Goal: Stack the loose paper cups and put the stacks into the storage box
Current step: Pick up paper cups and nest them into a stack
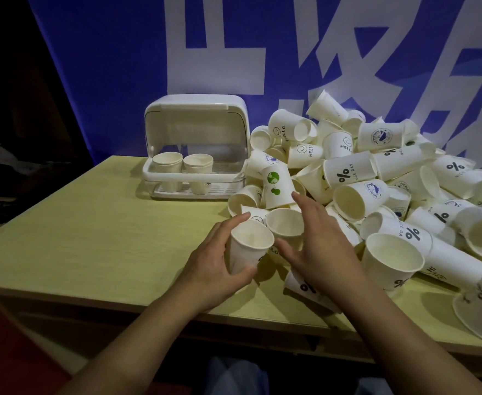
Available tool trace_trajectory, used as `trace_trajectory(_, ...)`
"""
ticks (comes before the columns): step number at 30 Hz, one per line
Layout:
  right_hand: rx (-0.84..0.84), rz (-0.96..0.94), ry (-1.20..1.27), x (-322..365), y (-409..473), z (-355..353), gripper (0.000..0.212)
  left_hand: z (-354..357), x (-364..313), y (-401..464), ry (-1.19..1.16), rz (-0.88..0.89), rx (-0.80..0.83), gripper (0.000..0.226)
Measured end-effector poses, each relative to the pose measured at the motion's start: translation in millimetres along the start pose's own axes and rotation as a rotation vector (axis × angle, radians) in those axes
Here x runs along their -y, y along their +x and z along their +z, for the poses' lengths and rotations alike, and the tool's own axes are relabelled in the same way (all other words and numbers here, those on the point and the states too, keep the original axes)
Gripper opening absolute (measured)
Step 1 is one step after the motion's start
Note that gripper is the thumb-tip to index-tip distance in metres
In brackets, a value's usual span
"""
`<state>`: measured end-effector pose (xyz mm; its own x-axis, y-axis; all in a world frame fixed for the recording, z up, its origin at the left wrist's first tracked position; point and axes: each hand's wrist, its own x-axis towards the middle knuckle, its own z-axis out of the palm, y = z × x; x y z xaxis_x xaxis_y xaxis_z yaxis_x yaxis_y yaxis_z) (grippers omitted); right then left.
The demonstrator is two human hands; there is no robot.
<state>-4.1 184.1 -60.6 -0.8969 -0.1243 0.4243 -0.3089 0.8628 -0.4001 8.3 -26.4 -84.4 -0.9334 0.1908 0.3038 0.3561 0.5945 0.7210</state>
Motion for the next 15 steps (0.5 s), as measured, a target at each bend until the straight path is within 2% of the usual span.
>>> trace_trajectory(3,0.111,0.131,0.032,1,7,0,0.093,5,1,0,-0.012,-0.015,0.018,0.088)
trace_trajectory(6,0.123,0.206,0.118,0,15,0,0.092,5,1,2,-0.020,-0.011,0.025,0.089)
trace_trajectory(8,0.031,0.217,0.138,-1,13,-2,0.089,5,-1,2,-0.016,-0.020,0.039,0.091)
trace_trajectory(12,-0.297,0.196,0.287,0,3,-11,0.085,3,-9,6,0.018,-0.050,0.038,0.105)
trace_trajectory(13,-0.349,0.180,0.365,1,1,-12,0.085,2,-12,7,0.040,-0.055,0.045,0.111)
trace_trajectory(15,-0.346,0.135,0.504,2,-1,-12,0.084,3,-20,12,0.105,-0.042,0.077,0.124)
